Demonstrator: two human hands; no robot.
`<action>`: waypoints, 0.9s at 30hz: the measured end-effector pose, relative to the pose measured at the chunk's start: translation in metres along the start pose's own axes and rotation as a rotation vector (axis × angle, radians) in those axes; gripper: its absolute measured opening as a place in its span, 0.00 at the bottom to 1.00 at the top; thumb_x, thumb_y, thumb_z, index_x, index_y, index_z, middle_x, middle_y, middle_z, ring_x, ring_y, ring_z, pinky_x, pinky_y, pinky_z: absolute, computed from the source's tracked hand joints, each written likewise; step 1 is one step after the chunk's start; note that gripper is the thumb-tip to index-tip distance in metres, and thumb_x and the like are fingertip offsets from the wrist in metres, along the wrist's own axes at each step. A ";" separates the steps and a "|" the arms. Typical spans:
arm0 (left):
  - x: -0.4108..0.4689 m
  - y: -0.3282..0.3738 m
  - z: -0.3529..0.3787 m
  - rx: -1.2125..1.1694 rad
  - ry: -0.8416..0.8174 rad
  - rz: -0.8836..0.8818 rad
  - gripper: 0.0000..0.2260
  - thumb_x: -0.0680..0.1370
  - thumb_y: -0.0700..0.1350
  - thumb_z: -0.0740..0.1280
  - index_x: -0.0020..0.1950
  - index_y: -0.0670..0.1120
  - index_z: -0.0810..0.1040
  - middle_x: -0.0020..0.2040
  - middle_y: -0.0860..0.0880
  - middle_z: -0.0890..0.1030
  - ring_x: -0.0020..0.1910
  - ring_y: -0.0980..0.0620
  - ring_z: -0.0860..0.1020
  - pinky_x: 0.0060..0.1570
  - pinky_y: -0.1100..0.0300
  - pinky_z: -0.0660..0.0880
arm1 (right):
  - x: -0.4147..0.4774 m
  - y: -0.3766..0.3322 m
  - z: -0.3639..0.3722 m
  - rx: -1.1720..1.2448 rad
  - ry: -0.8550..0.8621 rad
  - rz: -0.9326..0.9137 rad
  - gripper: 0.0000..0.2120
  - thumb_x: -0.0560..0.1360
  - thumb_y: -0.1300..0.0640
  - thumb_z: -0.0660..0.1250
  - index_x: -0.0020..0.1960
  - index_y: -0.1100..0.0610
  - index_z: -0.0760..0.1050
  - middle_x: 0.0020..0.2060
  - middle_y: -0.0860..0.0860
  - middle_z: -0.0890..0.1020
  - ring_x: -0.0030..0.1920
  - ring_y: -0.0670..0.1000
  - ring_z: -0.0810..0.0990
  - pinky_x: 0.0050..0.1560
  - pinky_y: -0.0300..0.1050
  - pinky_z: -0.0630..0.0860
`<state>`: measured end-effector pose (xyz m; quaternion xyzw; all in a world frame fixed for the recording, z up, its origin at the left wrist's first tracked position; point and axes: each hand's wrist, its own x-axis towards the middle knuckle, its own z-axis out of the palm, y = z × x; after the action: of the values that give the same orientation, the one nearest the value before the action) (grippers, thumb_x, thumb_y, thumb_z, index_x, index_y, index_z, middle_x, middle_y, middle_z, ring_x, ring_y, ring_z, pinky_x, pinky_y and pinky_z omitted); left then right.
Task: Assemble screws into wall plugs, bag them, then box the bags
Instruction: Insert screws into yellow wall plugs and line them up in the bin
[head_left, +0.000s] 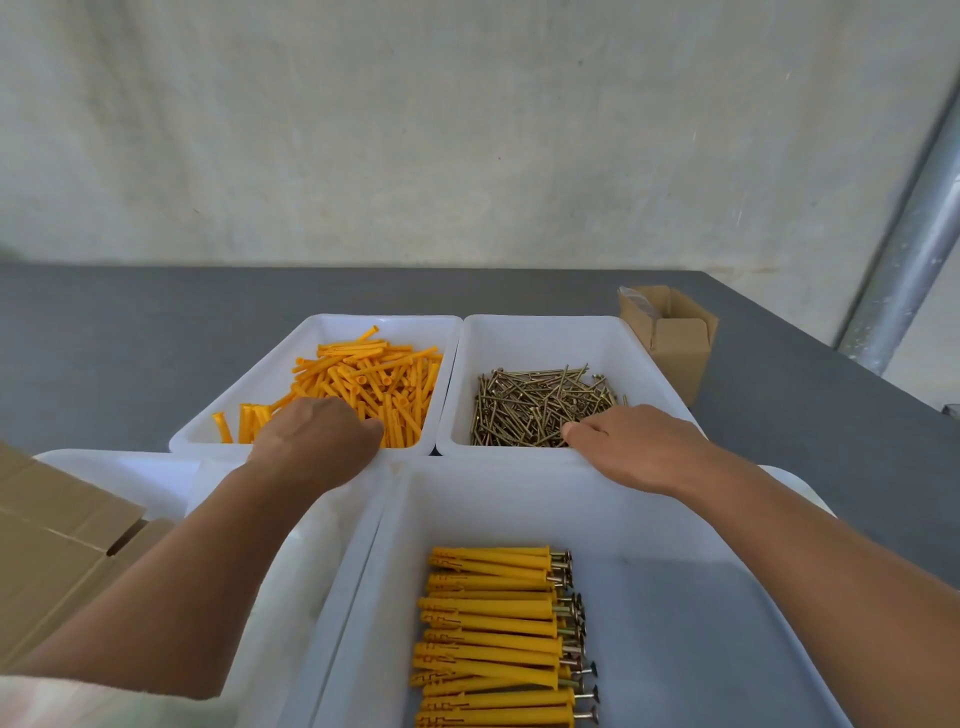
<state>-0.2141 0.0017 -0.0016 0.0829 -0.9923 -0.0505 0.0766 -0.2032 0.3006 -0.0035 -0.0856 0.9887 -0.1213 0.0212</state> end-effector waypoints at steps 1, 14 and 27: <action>-0.001 0.001 -0.001 0.000 0.001 0.012 0.20 0.80 0.55 0.57 0.38 0.44 0.78 0.36 0.48 0.75 0.35 0.52 0.71 0.33 0.58 0.65 | 0.000 0.000 -0.001 0.012 0.004 -0.007 0.23 0.82 0.42 0.48 0.35 0.52 0.68 0.35 0.49 0.76 0.40 0.49 0.75 0.38 0.45 0.68; -0.020 0.018 -0.026 -0.165 -0.072 0.182 0.23 0.81 0.58 0.56 0.43 0.42 0.81 0.40 0.46 0.79 0.40 0.53 0.73 0.34 0.64 0.64 | -0.005 -0.002 -0.011 0.193 -0.007 -0.028 0.22 0.80 0.42 0.58 0.33 0.53 0.66 0.31 0.48 0.71 0.34 0.47 0.70 0.36 0.43 0.65; -0.028 0.017 -0.038 -0.251 -0.166 0.256 0.12 0.75 0.39 0.64 0.40 0.56 0.79 0.40 0.59 0.77 0.42 0.60 0.73 0.34 0.67 0.66 | -0.017 -0.003 -0.024 0.357 -0.054 -0.075 0.08 0.76 0.47 0.68 0.45 0.51 0.79 0.42 0.46 0.81 0.41 0.45 0.77 0.40 0.40 0.71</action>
<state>-0.1831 0.0198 0.0331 -0.0586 -0.9836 -0.1703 0.0101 -0.1870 0.3062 0.0211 -0.1205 0.9466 -0.2932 0.0582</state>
